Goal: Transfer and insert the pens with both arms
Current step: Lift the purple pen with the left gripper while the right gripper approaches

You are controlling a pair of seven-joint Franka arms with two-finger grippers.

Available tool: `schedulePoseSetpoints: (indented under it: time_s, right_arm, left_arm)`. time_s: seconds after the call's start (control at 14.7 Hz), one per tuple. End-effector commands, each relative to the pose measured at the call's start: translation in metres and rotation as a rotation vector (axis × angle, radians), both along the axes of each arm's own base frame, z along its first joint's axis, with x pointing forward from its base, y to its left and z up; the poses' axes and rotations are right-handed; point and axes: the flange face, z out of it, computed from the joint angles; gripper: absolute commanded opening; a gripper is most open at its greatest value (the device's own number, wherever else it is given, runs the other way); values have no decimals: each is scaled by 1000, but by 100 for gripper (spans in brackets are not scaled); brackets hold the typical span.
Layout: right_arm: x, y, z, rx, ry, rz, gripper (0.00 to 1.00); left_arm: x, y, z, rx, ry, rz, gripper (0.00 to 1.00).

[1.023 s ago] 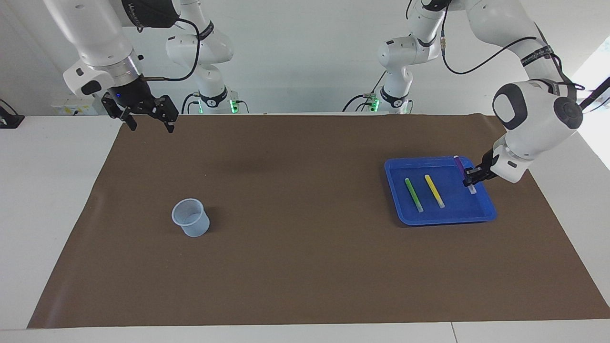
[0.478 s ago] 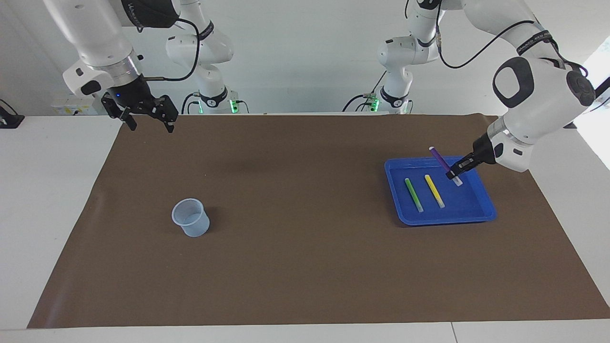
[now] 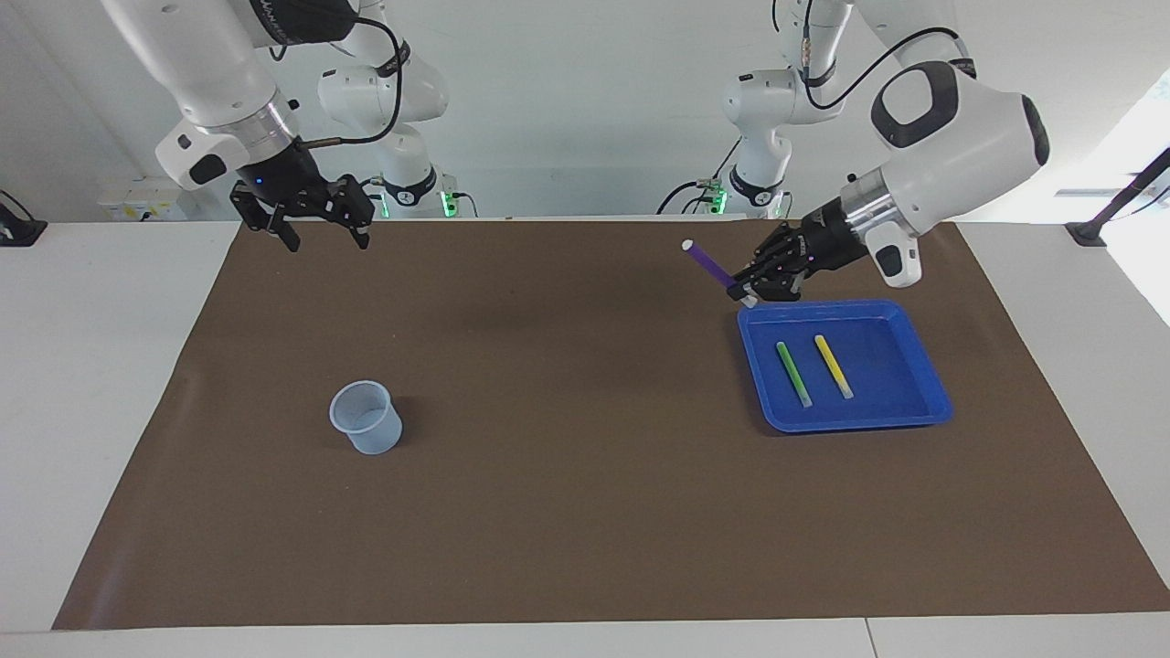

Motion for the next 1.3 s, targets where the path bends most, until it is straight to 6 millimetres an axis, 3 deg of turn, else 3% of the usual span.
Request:
schedulePoseSetpoints:
  time_s: [0.0,0.2,0.48,0.68,1.09,1.23]
  right_arm:
    - [-1,38,8,121,-17,-84,100]
    - [0,63,8,241,-15,-157,100]
    - [-13,116,1,295,2,-156,100]
    - [-18,133,-11,336,-20,-159,100]
    - [-31,172,-45,335,-42,-75,99]
    - [-36,174,-49,330,-38,-64,96]
  left_arm:
    - [-54,-33,-25,-63,56,140,0]
    - [-79,-57,-47,-168,115,260,0]
    - [-105,-94,-71,-223,146,349,0]
    - [-120,-117,-83,-252,168,403,0]
    - [-120,-118,-84,-308,200,480,0]
    - [-121,-119,-85,-319,209,497,0]
